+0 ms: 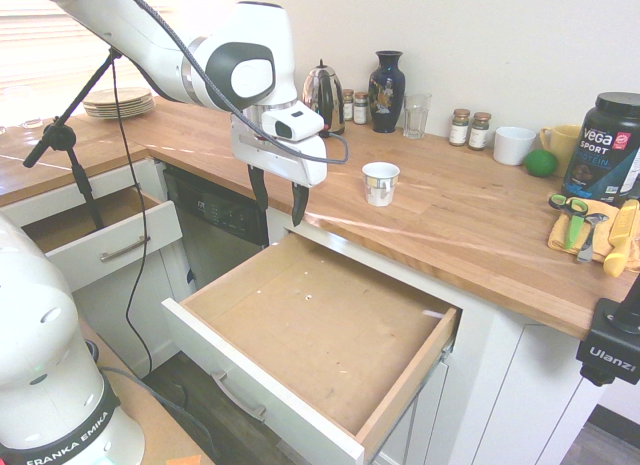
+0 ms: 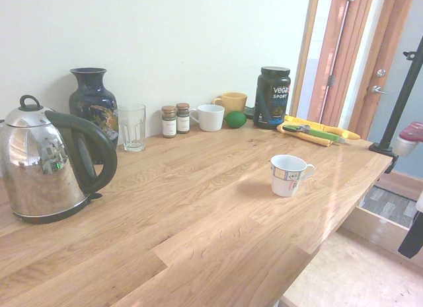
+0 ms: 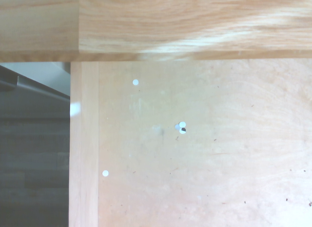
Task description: Put mug in the drawer
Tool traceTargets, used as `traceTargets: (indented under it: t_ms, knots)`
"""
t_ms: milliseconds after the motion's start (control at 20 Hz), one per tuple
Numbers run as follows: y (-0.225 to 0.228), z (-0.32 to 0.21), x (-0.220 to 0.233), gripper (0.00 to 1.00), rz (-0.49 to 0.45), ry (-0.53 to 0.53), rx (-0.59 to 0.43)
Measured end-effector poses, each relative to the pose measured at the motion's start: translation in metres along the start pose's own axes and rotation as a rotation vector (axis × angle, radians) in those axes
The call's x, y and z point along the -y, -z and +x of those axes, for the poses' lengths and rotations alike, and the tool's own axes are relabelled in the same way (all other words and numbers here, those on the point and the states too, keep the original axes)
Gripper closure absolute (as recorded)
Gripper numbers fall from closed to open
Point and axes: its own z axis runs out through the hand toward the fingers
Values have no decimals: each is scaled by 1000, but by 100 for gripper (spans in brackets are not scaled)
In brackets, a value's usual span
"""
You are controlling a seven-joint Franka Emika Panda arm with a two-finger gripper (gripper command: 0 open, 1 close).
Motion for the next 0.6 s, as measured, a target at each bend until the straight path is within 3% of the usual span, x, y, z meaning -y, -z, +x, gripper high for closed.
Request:
traceTargets:
  t_ms: [600]
  knots:
    - [19, 41, 31, 0, -9, -1, -56]
